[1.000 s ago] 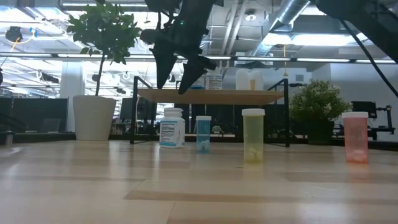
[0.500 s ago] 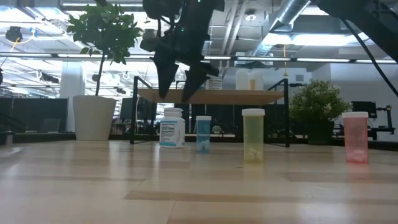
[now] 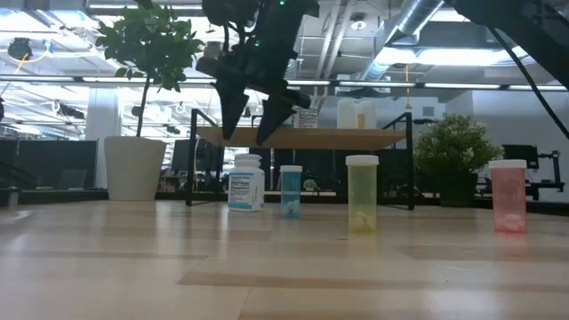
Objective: Pick and place medicine bottles onto shelf by color
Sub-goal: Put the white blue pill bottle on the shelf
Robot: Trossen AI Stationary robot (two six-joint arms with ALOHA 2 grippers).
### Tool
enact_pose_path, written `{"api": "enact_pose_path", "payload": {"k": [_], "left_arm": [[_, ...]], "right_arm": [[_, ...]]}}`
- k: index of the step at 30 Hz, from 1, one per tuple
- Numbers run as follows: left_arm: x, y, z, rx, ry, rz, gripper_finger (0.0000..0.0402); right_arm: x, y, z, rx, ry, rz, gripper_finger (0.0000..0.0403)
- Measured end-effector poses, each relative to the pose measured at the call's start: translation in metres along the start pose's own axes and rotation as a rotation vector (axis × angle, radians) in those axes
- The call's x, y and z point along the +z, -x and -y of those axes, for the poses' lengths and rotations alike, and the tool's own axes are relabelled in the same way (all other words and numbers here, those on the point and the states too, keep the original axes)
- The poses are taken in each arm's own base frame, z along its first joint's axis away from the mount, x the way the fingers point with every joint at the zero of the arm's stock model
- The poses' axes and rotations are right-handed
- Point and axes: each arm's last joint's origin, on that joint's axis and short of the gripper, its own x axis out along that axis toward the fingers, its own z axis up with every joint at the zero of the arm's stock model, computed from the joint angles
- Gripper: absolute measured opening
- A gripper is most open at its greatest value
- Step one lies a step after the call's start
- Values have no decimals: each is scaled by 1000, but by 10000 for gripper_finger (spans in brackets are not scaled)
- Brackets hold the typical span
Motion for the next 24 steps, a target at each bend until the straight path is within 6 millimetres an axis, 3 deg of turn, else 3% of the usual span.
{"api": "enact_pose_path", "payload": {"k": [7, 14, 24], "left_arm": [[0, 0, 0, 0, 0, 0, 174], [0, 0, 0, 0, 0, 0, 174], [0, 0, 0, -1, 0, 0, 174]], "right_arm": [[-5, 1, -6, -6, -1, 6, 317], [-17, -12, -3, -56, -18, -25, 317], [-13, -12, -6, -26, -16, 14, 317]]}}
